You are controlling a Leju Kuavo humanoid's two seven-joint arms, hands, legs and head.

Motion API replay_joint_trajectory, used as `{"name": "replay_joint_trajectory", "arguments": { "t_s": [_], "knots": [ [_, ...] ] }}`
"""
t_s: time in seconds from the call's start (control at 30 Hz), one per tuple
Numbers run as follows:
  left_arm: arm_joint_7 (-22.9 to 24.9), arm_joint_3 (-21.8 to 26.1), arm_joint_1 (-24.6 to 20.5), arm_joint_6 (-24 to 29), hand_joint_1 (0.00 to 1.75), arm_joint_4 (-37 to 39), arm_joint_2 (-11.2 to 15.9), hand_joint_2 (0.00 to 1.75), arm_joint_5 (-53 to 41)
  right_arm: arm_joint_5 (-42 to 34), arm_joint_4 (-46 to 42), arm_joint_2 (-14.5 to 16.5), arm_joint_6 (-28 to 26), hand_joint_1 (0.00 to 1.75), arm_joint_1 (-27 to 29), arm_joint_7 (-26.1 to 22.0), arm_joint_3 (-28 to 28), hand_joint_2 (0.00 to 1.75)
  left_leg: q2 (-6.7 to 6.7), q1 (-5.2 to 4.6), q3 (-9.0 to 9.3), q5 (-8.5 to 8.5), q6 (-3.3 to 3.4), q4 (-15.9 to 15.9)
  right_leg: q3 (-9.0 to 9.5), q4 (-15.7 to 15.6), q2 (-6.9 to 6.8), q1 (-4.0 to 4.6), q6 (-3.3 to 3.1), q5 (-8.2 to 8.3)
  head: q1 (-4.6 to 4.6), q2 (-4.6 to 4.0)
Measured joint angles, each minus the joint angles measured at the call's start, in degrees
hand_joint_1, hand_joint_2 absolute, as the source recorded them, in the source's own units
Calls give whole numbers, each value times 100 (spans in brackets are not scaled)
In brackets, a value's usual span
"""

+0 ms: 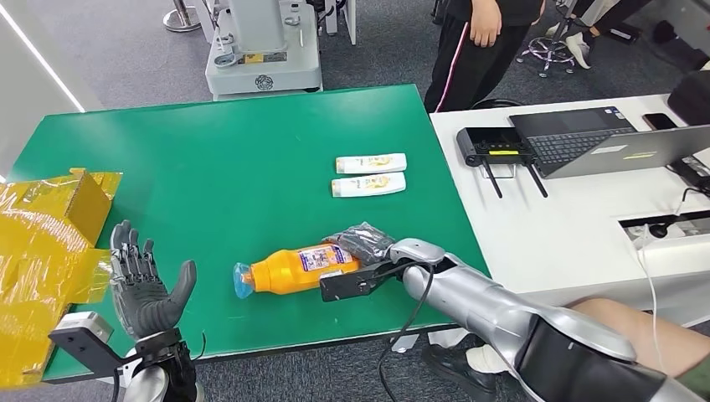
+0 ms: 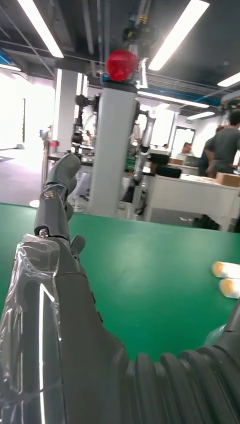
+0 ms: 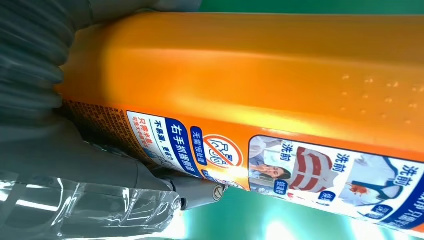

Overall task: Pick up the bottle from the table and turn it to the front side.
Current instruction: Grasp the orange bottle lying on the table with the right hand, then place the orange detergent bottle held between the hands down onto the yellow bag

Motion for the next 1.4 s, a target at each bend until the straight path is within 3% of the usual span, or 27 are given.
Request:
{"name": "replay_joint_trajectory", "arguments": {
  "t_s": [0.1, 0.17, 0.57, 0.87, 1.4],
  "knots": [
    [20, 70, -94, 310, 0, 148, 62, 175, -119, -47, -283, 130, -997, 175, 359, -248, -402, 175, -1, 1, -1, -1, 0, 0, -3, 0, 0, 0, 1, -2, -1, 0],
    [8, 158, -180, 335, 0, 300, 112, 175, -127, 18, -535, 215, -1377, 175, 609, -282, -686, 175, -1, 1, -2, -1, 0, 0, -7, 0, 0, 0, 0, -3, -2, 0],
    [2, 292, -409, 230, 0, 820, 129, 175, -218, 263, -2106, 557, -2067, 175, 2102, -808, -2204, 175, -4, 1, -13, -2, 0, -3, -17, 0, -4, 0, -1, -6, -1, 0],
    [52, 204, -489, 79, 0, 942, 19, 175, -327, -1, -2776, 954, -2364, 175, 2673, -1404, -3095, 175, -2, 1, -14, -1, 0, -2, -19, 0, -2, 0, -1, -5, -1, 0],
    [348, -540, -607, -647, 0, 904, -87, 175, -595, 271, -2577, 1215, -1862, 175, 2415, -1196, -3637, 175, -2, 1, -16, 0, 0, -2, -20, 1, -2, 0, -1, -4, 0, 0]
  ]
}}
